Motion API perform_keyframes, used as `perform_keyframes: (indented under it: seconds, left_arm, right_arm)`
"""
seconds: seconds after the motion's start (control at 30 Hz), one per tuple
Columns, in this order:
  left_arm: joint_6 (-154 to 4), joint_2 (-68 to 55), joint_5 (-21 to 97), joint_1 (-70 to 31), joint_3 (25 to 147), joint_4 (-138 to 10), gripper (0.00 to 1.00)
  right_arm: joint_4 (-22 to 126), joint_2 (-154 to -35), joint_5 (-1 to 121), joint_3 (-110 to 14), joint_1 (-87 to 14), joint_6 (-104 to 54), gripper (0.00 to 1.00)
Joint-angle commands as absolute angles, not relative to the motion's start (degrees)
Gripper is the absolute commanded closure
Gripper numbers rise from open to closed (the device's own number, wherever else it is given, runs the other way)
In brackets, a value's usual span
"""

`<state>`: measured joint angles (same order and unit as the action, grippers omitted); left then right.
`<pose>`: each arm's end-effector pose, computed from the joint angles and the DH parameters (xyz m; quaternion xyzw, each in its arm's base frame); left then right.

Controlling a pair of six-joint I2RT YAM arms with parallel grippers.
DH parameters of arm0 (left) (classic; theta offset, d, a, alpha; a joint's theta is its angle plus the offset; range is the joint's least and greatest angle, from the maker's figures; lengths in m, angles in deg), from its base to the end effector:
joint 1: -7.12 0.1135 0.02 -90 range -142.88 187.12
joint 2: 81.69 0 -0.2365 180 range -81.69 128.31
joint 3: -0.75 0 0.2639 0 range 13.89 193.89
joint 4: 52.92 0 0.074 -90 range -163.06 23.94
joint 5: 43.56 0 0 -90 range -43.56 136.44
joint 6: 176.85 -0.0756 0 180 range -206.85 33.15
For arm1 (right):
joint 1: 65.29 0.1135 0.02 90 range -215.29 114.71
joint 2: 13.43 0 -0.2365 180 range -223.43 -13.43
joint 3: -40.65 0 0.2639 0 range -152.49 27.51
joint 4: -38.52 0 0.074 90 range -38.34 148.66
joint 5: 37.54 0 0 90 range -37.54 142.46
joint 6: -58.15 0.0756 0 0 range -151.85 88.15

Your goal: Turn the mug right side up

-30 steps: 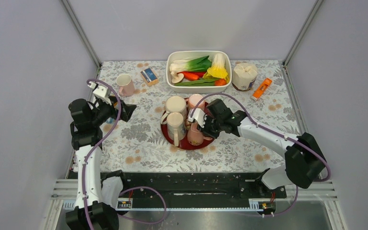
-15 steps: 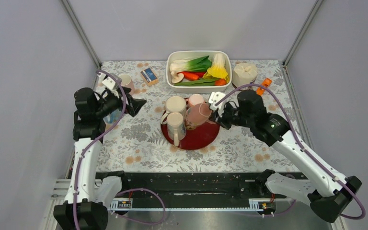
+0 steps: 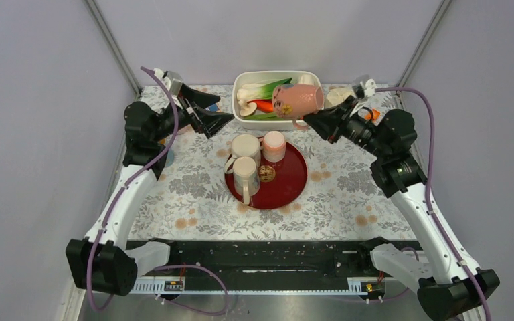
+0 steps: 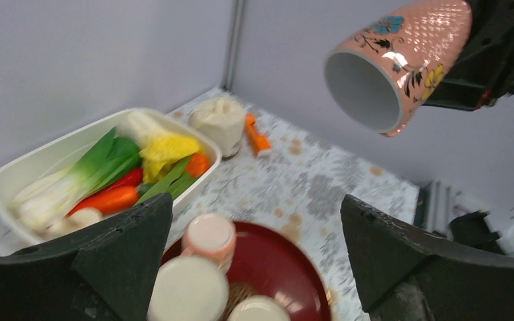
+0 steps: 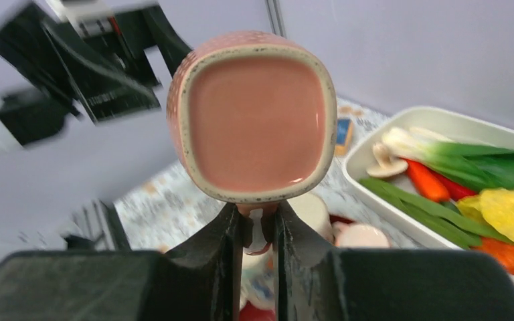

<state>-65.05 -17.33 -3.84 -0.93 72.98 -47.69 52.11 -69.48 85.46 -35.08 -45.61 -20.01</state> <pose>0.2871 -0.0993 0.3906 0.2629 0.5987 -0.4379 0.6170 0.2432 0.1307 0.4131 -0.2545 0.6251 0.3764 0.6347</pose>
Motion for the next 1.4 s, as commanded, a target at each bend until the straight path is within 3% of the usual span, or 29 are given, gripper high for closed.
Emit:
perform_keyframes:
  seconds: [0.0, 0.43, 1.03, 1.37]
  left_arm:
    - [-43.3, -12.9, -3.0, -4.4, 71.0, -22.9, 0.01]
    - [-30.5, -6.3, 2.3, -17.3, 64.5, -8.9, 0.01]
    - [-25.7, 0.8, 1.8, -20.4, 67.7, -5.3, 0.01]
    - [-24.3, 2.4, 1.0, -21.8, 68.4, -2.9, 0.08]
  right_arm:
    - [20.5, -71.2, 91.0, -32.5, -50.3, 7.6, 1.0]
    - [-2.7, -75.3, 83.2, -19.7, -51.5, 28.1, 1.0]
    - [-6.4, -80.4, 81.8, -16.5, -45.4, 24.8, 1.0]
    - [-7.3, -82.5, 81.8, -16.5, -43.6, 24.0, 1.0]
